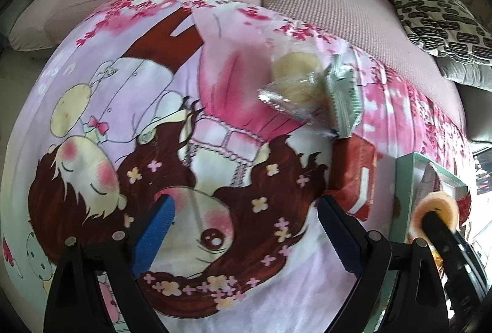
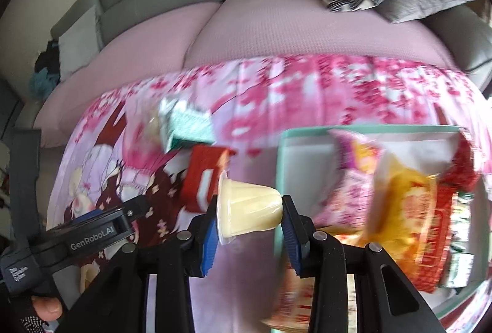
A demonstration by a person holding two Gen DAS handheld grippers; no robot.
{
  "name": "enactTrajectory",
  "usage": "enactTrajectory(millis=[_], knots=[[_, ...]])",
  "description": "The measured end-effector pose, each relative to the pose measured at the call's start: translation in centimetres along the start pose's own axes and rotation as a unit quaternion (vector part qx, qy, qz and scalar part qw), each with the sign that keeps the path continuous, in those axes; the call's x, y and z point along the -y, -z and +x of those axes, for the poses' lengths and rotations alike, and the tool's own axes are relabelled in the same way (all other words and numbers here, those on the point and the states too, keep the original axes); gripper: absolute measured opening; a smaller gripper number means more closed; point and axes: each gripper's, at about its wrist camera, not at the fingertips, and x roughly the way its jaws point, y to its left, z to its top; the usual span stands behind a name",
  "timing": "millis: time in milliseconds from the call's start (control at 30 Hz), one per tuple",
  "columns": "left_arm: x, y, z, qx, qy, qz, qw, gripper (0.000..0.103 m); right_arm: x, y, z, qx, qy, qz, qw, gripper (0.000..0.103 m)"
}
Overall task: Organize snacks
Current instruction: 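Close the left gripper on the red striped box while the right holds the pudding cup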
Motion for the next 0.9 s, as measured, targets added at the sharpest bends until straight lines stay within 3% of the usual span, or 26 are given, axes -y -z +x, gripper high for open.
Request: enactTrajectory(millis=[367, 500, 900], knots=[[5.5, -0.9, 0.3, 0.008, 0.03, 0.062, 0.9976, 0.093, 7.2, -0.5, -3.1, 0.019, 0.058, 0.074, 0.995, 0.04], [7.2, -0.8, 1.0, 0.001, 0.043, 0.087, 0.9952, 0.077, 8.1, -0.4, -3.4, 0.02, 0.059, 0.084, 0.995, 0.04], [8.7, -0.9, 4.1, -0.019, 0.039, 0.102, 0.9939, 0.053, 8.6, -0.1, -3.4, 0.017, 0.05, 0.093, 0.994, 0.04]])
